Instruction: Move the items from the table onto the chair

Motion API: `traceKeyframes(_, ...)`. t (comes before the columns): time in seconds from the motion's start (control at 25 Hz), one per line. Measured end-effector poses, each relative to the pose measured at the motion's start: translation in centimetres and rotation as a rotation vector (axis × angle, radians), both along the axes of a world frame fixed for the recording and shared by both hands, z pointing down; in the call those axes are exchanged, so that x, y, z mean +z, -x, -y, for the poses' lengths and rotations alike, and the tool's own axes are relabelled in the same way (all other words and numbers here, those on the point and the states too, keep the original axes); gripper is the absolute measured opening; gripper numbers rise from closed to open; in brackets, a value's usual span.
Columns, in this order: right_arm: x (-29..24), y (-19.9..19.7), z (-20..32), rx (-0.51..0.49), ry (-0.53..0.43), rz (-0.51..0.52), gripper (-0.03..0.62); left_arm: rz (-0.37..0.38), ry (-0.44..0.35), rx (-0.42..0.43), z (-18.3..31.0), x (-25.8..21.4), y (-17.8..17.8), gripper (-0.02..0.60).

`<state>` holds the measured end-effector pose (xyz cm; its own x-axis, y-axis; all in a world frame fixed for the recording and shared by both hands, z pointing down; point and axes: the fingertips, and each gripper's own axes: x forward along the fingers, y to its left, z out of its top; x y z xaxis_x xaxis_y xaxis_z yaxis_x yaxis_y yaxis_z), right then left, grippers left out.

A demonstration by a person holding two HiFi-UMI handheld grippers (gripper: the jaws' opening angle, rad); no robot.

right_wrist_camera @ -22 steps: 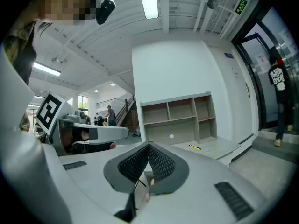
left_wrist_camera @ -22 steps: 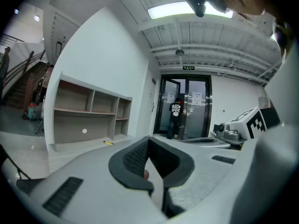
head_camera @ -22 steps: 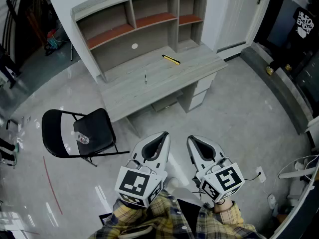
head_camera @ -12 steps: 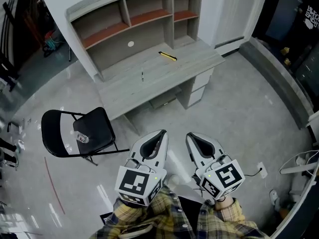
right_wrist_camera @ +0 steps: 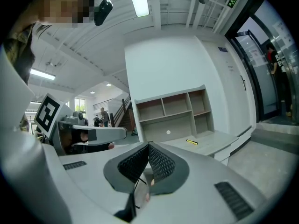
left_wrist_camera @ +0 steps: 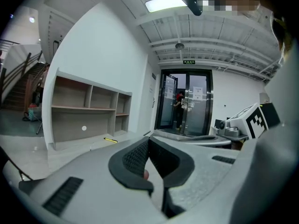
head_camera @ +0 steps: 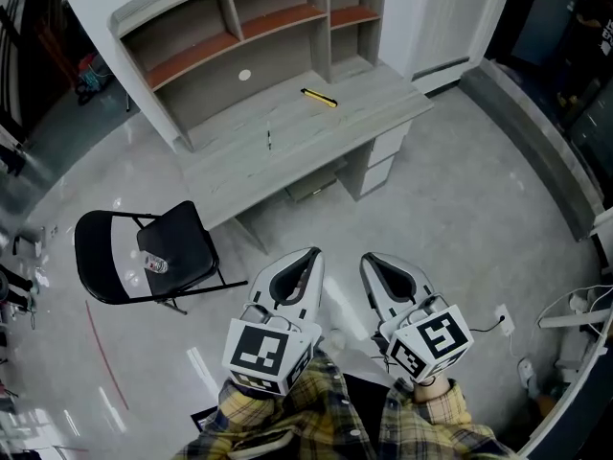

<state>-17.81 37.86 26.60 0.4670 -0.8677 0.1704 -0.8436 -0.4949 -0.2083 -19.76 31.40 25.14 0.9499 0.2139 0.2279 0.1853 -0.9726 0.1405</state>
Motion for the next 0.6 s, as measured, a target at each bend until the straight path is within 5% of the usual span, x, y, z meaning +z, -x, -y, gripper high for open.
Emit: traceKeyframes(0.6,-0.5,-15.2,10.8,-0.027,0.048,-0.022,0.017,-0.031,0.032,0.002,10.7,-0.6,-16.0,0.005)
